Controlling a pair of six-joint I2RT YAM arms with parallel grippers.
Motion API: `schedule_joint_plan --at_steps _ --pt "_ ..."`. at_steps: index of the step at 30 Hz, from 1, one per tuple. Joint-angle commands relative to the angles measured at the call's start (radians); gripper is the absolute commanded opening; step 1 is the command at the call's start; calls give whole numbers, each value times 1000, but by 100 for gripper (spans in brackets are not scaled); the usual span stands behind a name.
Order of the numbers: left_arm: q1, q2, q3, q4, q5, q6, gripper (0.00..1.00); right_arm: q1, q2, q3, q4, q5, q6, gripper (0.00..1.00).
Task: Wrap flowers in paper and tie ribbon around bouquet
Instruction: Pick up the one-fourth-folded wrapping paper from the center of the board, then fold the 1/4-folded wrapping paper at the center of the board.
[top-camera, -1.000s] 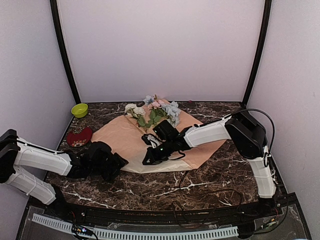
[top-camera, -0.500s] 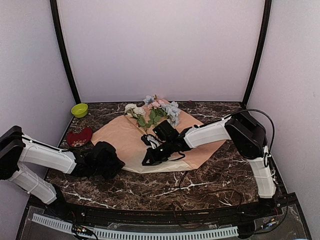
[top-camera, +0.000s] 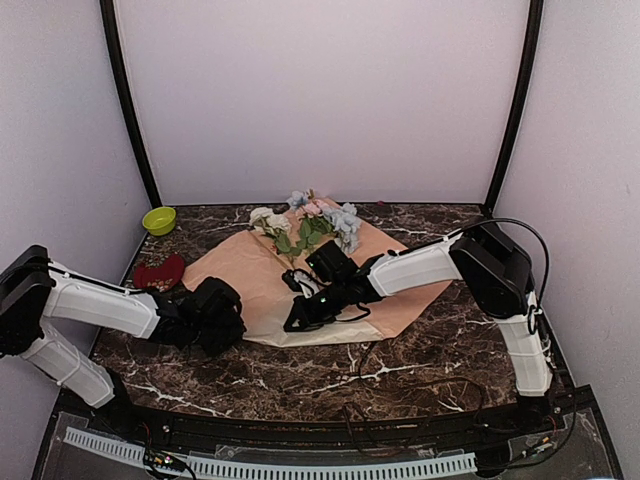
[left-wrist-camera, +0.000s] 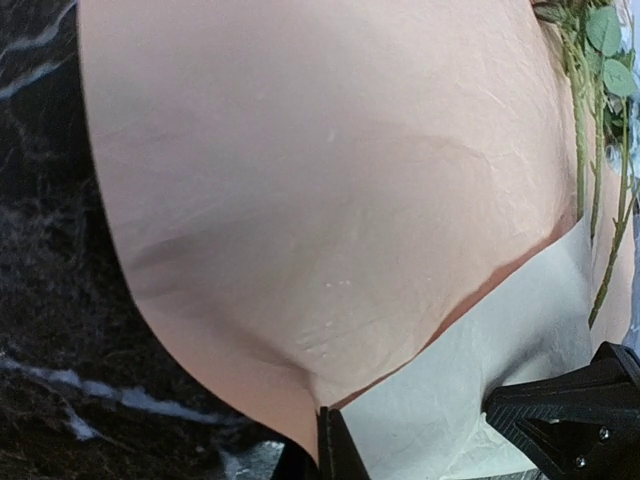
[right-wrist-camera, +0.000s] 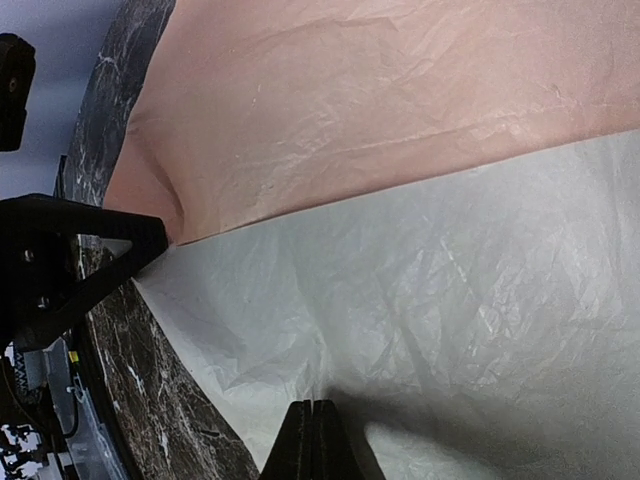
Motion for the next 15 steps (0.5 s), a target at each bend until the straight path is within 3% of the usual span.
schedule_joint_plan --at_steps 1,15 --pt "-6 18 104 -145 -54 187 0 7 2 -21 -20 2 13 0" --pt "-95 108 328 -185 -85 506 0 -13 -9 -44 35 -37 47 0"
